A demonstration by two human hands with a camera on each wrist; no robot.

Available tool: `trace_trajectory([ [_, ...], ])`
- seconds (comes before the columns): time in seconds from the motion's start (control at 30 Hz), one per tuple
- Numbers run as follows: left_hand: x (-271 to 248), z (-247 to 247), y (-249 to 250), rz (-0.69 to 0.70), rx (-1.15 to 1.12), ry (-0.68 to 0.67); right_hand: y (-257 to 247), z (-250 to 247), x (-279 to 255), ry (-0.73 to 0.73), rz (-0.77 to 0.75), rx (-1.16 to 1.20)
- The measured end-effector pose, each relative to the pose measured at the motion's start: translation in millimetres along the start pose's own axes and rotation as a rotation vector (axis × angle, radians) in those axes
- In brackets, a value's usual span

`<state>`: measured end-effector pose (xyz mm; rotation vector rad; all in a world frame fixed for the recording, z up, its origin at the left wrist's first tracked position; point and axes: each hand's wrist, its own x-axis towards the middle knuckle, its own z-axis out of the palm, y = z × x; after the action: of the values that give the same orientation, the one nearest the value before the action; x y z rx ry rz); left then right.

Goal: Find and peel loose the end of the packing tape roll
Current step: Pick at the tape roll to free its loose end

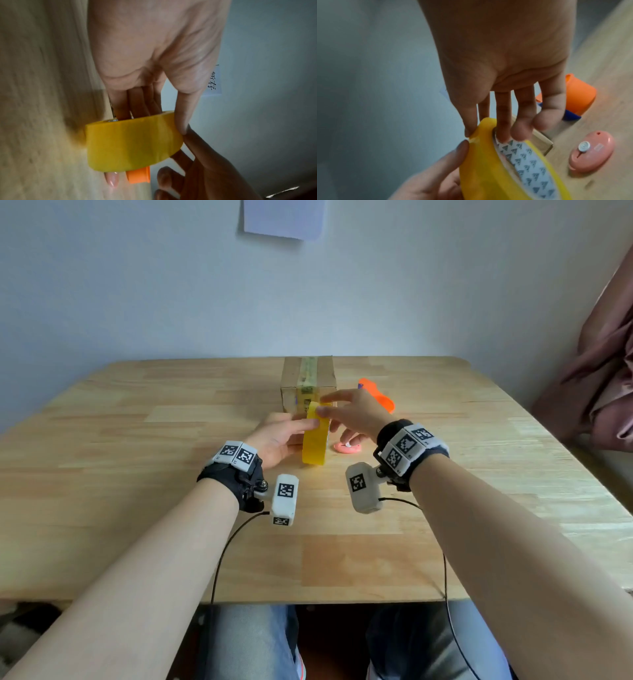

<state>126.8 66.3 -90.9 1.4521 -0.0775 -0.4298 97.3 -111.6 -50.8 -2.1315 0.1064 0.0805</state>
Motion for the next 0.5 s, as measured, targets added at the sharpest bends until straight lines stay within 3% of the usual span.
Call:
trace_trajectory([
  [0.23, 17, -20, -15, 0.056, -0.047, 0.016, -3, 23, 24, 0.141, -0.295, -0.17],
  [0.5, 52, -31, -20, 0.063, -0.07, -0.044, 0, 13, 56, -0.042, -0.219, -0.272],
])
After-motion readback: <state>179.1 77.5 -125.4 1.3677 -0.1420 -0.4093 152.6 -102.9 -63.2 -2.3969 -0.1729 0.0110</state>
